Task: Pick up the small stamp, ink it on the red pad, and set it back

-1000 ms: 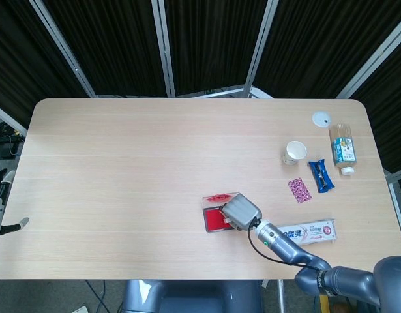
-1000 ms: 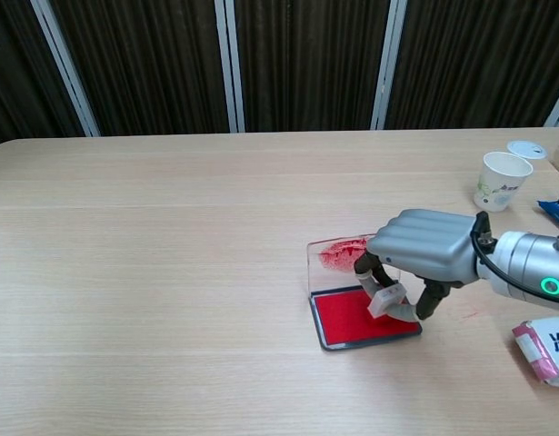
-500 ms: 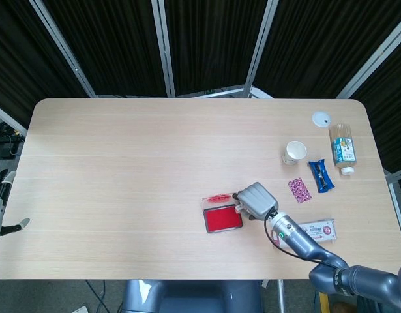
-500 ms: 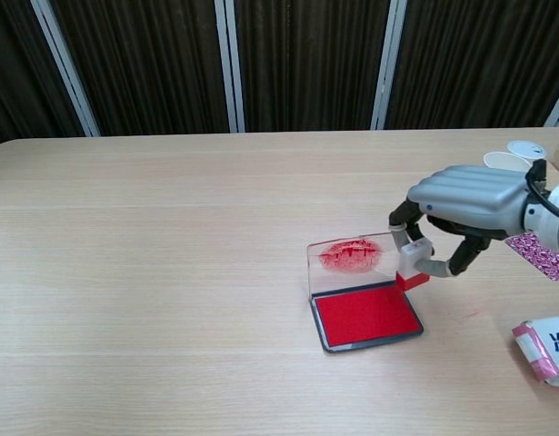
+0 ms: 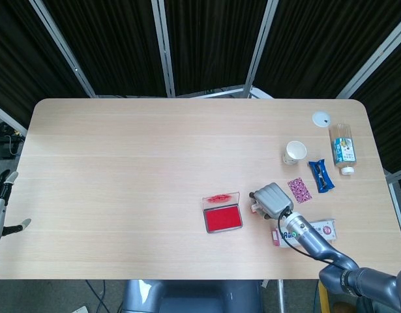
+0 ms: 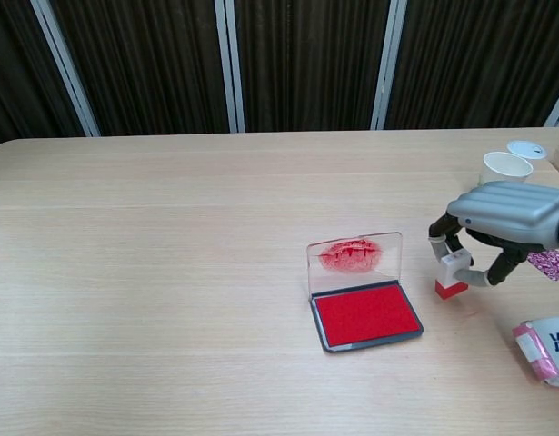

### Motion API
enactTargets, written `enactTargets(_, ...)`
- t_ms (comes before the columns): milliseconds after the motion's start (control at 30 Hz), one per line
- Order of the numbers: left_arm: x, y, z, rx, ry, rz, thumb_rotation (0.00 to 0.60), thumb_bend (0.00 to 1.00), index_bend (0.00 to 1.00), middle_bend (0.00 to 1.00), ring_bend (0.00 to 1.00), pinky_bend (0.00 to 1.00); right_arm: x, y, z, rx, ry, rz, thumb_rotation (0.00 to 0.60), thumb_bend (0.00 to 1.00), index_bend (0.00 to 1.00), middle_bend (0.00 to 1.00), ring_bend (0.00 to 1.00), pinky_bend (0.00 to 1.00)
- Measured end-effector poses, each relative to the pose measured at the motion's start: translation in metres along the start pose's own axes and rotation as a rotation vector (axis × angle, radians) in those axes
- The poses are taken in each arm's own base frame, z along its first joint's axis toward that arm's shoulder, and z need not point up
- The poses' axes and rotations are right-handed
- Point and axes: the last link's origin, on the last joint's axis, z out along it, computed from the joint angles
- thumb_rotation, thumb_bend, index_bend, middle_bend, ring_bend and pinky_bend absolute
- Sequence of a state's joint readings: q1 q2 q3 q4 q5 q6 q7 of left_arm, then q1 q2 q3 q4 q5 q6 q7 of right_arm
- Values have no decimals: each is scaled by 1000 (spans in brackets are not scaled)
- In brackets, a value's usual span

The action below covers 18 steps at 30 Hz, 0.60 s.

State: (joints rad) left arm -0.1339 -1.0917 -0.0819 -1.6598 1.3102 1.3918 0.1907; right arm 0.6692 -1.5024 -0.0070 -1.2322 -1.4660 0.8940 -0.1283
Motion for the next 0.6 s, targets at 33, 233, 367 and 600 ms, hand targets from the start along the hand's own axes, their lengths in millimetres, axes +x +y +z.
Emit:
enactTargets(33, 0, 0, 0, 0, -1, 0, 600, 0, 0, 0, 0, 0, -2, 2, 0, -3, -2, 5, 600, 519, 574, 590, 845, 1000)
enactTargets(233, -1, 0, 1, 1, -2, 1, 600, 0, 0, 0, 0, 0, -9, 7, -3, -10, -9, 23, 600, 483, 547, 590, 845, 1000)
enactTargets(367, 0, 0, 0, 1, -1, 1, 600, 0, 0, 0, 0, 0, -13, 8, -5, -11, -14, 28, 600, 414, 502, 587, 845, 1000)
enactTargets(600, -1, 0, 0, 0, -2, 2, 600, 0, 0, 0, 0, 0, -16, 11, -7, -13, -15, 35, 600, 341, 486, 577, 845, 1000)
